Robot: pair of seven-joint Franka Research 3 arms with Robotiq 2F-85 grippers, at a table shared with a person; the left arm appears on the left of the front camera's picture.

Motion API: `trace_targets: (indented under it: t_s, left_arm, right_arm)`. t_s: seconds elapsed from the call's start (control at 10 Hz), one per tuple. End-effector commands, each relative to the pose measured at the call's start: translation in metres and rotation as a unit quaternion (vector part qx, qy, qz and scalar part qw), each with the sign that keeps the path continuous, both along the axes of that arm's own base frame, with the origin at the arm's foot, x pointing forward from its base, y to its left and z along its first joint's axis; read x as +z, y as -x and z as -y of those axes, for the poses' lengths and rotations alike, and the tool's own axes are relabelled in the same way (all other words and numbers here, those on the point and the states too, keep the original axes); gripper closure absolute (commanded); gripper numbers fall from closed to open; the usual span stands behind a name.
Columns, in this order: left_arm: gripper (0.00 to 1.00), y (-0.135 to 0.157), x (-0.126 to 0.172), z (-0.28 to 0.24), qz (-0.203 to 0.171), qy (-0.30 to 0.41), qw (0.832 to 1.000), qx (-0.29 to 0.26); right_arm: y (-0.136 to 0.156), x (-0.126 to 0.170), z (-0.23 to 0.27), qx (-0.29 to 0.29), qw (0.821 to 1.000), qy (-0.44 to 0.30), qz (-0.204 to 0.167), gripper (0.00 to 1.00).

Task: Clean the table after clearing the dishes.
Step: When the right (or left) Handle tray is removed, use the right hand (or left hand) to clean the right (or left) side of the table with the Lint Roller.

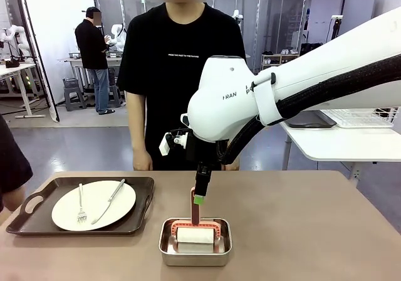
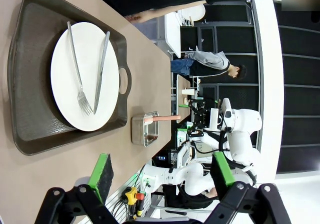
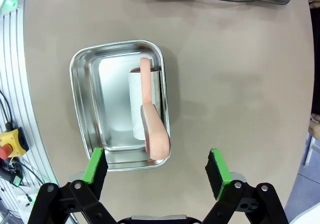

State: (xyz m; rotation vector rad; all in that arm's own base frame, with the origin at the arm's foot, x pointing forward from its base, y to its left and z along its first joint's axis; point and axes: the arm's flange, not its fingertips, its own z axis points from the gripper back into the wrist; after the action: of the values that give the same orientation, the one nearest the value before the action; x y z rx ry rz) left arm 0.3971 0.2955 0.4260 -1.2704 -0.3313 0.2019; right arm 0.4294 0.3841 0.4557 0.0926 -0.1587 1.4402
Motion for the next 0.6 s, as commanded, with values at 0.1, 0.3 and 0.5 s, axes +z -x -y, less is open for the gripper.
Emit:
trace_targets:
  t_s: [0.1,0.3,0.5]
  left_arm:
    - [0.00,0.004,0.001,-0.002,0.004,0.001,1.000,-0.005]
    - [0.00,0.004,0.001,-0.002,0.004,0.001,1.000,-0.005]
    - [0.00,0.004,0.001,-0.002,0.004,0.001,1.000,-0.005]
  right_arm:
    - [0.002,-0.001,0.000,0.004,1.000,0.001,0.000,0.00]
    - [0.000,0.000,0.000,0.000,1.000,0.000,0.000,0.00]
    - [0.009,0.067,0.032,0.012,0.986,-0.156,-0.057,0.00]
